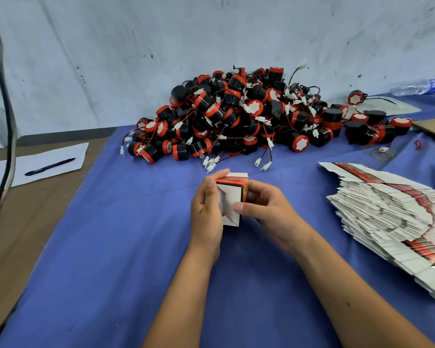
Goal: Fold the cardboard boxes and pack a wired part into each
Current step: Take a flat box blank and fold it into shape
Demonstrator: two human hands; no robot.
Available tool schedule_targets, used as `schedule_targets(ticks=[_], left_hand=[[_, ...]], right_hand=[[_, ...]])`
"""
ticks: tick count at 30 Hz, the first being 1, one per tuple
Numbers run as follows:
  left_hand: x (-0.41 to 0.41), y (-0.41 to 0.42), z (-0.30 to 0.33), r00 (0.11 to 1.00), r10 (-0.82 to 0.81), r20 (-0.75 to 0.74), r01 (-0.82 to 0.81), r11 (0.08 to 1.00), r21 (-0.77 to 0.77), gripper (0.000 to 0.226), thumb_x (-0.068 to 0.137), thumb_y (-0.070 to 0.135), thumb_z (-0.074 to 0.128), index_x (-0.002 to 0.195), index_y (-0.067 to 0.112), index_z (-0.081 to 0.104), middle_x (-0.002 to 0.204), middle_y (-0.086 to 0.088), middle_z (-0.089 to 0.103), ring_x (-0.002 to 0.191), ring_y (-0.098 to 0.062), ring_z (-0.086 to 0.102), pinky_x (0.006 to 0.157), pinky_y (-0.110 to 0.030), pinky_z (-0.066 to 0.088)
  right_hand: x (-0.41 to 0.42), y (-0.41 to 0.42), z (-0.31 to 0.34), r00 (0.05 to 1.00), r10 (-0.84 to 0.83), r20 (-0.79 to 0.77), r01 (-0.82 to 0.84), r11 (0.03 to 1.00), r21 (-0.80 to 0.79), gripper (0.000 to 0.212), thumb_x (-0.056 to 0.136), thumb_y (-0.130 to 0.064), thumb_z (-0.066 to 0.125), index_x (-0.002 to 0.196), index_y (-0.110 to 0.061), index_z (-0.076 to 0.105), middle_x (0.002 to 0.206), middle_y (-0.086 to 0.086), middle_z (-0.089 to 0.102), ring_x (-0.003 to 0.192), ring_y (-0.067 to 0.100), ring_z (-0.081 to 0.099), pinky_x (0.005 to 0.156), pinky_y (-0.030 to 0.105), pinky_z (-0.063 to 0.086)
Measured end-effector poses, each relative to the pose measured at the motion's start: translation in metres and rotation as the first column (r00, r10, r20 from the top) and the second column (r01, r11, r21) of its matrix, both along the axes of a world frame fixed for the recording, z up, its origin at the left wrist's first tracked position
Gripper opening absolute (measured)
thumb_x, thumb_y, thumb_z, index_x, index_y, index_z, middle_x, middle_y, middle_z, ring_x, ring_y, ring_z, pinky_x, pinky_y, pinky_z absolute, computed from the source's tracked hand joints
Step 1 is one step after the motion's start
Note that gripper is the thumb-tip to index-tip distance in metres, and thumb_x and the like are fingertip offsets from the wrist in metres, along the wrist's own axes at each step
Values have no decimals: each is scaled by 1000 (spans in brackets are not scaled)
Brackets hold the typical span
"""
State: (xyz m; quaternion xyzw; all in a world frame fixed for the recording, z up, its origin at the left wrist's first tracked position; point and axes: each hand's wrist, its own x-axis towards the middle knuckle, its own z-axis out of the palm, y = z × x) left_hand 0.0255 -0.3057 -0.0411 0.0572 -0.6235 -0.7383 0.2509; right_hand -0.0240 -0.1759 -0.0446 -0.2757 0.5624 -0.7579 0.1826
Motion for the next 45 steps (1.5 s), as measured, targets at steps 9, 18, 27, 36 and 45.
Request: schedule_targets(ticks=[9, 18, 27, 36, 45], left_hand=[[-1, -10, -3, 998, 60, 32, -53, 981, -185, 36, 103, 51, 44, 126, 34, 67, 125, 12, 71, 122, -6, 63, 103, -27, 50], [7, -28, 3, 953, -283, 103, 291, 955, -65, 63, 90, 66, 54, 149, 46, 48, 145, 2, 62, 133, -24, 60, 113, -54, 46], [3, -9, -2, 975, -215, 52, 219, 972, -84, 46, 101, 51, 39, 138, 34, 61, 135, -2, 66, 119, -22, 66, 89, -35, 58], [1, 4, -2, 998, -47, -33, 41, 984, -172, 37, 104, 44, 39, 121, 26, 66, 127, 1, 67, 118, -27, 64, 99, -50, 55], [-1, -4, -4, 999, -32, -34, 33, 999, 11, 40, 103, 49, 37, 120, 28, 65, 123, -9, 72, 107, -33, 69, 85, -48, 59]], right_hand=[[2, -10, -6, 588, -177, -789, 627, 717, 306, 26, 82, -16, 77, 87, -23, 51, 79, -7, 58, 70, 21, 52, 66, 40, 49], [11, -12, 2, 988, -119, -93, 127, 988, 85, 42, 85, -13, 66, 126, -22, 65, 116, 3, 74, 111, 23, 70, 91, 37, 58], [12, -14, 4, 987, -143, -73, 151, 980, 128, 41, 90, -5, 55, 128, -21, 61, 116, 1, 74, 110, 21, 70, 94, 40, 58], [11, -15, 2, 975, -189, -120, 208, 962, 176, 50, 91, 10, 46, 130, -20, 56, 118, 6, 70, 111, 25, 68, 94, 44, 59], [9, -8, 7, 994, -41, 99, 45, 998, -35, 40, 89, -13, 70, 127, -8, 60, 118, 16, 73, 109, 33, 71, 87, 36, 58]])
